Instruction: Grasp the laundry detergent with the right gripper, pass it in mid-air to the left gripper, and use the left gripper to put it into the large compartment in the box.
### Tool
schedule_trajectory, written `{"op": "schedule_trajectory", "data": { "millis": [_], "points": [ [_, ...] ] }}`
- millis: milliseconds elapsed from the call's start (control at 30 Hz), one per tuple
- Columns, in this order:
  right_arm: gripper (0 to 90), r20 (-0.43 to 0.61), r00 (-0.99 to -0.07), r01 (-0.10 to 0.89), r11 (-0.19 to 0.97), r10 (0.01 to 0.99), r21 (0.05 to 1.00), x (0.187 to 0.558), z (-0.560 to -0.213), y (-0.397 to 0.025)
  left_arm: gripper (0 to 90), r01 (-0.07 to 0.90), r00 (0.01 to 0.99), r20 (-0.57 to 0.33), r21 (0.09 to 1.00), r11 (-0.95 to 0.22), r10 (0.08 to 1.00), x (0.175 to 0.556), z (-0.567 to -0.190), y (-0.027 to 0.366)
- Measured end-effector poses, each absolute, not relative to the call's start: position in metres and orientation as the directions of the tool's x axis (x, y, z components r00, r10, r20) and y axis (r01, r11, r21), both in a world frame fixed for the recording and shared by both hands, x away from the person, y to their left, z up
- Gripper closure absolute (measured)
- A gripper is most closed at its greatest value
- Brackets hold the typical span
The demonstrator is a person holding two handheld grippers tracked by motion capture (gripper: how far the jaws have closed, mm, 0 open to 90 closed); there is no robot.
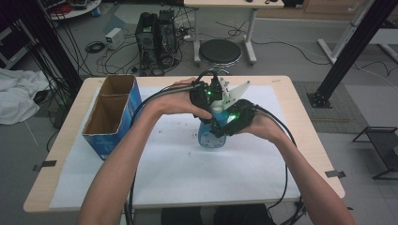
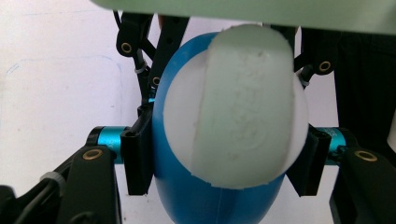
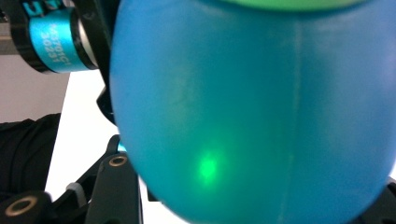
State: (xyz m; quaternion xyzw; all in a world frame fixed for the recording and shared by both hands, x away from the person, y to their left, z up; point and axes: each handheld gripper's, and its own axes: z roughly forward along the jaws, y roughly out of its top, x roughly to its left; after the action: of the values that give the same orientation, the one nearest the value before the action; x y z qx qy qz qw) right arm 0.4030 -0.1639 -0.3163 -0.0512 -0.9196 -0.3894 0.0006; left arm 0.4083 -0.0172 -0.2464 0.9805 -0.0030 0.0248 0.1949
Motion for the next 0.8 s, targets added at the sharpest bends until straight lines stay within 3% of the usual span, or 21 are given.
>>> {"op": "schedule_trajectory", "data": {
  "millis": [800],
  "points": [
    [43.9, 0.074, -0.995, 0.102, 0.677, 0.07, 0.729, 0.4011, -0.319, -0.1598, 37.9, -0.005, 0.999, 0.041, 0.378, -0.926, 0.011, 0.4054, -0.2451, -0.0129]
  ]
}}
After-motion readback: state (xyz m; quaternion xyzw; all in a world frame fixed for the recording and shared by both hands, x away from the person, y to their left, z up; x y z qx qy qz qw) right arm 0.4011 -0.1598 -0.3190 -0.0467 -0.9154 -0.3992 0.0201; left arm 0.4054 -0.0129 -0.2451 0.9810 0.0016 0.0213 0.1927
